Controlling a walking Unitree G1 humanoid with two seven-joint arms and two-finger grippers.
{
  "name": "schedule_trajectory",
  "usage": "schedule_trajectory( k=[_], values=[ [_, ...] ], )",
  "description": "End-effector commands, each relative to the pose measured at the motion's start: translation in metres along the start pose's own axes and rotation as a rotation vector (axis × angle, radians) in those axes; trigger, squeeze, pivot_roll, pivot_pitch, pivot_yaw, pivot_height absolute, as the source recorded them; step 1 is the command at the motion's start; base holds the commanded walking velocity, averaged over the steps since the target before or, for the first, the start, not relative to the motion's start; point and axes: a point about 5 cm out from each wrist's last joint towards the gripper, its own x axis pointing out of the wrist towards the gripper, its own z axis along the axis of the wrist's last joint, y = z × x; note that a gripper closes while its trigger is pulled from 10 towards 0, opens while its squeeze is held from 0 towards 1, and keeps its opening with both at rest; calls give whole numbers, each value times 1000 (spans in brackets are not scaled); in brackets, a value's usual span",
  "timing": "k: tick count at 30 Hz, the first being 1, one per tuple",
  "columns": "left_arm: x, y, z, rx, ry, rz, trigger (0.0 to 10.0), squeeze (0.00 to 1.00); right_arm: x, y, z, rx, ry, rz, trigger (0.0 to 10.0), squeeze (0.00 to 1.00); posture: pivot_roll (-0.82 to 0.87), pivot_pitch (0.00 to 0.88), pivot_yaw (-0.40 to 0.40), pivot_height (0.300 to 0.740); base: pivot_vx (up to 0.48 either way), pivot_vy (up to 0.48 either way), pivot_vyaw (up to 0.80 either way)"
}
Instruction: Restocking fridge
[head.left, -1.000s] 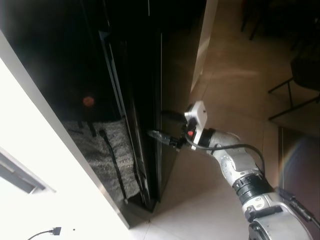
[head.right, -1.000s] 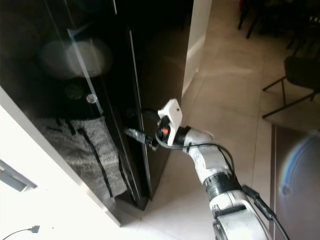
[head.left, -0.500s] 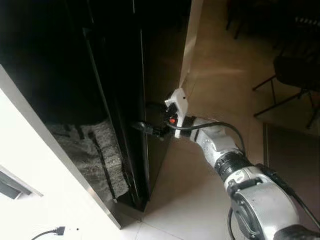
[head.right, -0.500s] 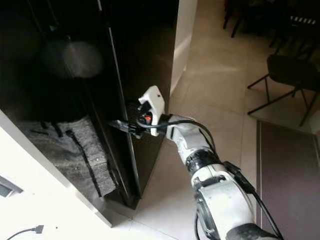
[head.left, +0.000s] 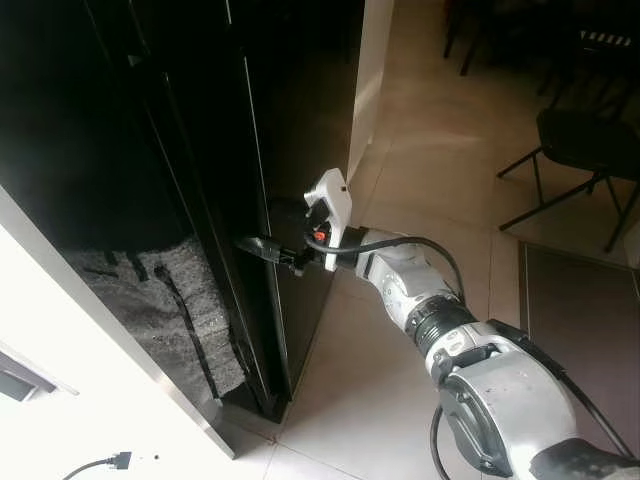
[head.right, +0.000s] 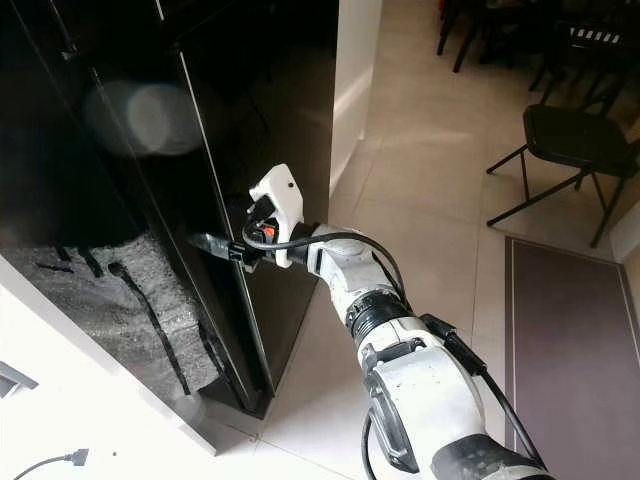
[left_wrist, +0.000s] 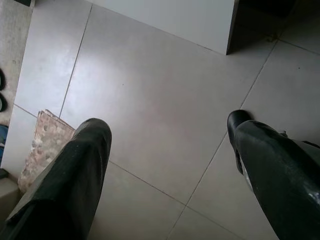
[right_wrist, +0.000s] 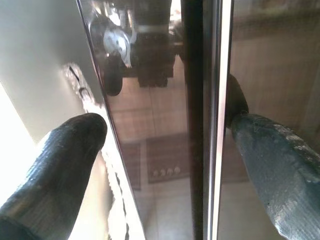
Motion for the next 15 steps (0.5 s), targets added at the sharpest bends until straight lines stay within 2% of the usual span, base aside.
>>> schedule_trajectory(
  k=[1,2,5,8,9,12,15],
  values=[
    [0,-1,-3,16,9,1,10000,0,8,4,20,-66,-88,41,10000,0,-33,61,2,740,0,0,0],
    [0,-1,-3,18,9,-1,10000,0,3,2,17,-60,-101,28,10000,0,-33,61,2,740,0,0,0],
    [-1,-2,-5,35,13,-9,10000,0,-39,-7,0,-41,-162,-66,10000,0,-65,79,13,740,0,0,0],
    [-1,-2,-6,49,16,-15,10000,0,-53,-8,-4,-29,-198,-110,10000,0,-76,85,22,740,0,0,0],
    [-1,-3,-8,57,20,-18,10000,0,-72,0,-14,-24,-211,-135,10000,0,-75,91,25,740,0,0,0],
    [-2,-2,-9,60,21,-18,10000,0,-89,10,-27,-20,-187,-169,10000,0,-77,97,28,740,0,0,0],
    [-2,-1,-9,66,21,-17,10000,0,-114,19,-51,78,-174,-227,10000,0,-81,106,26,740,0,0,0]
  ],
)
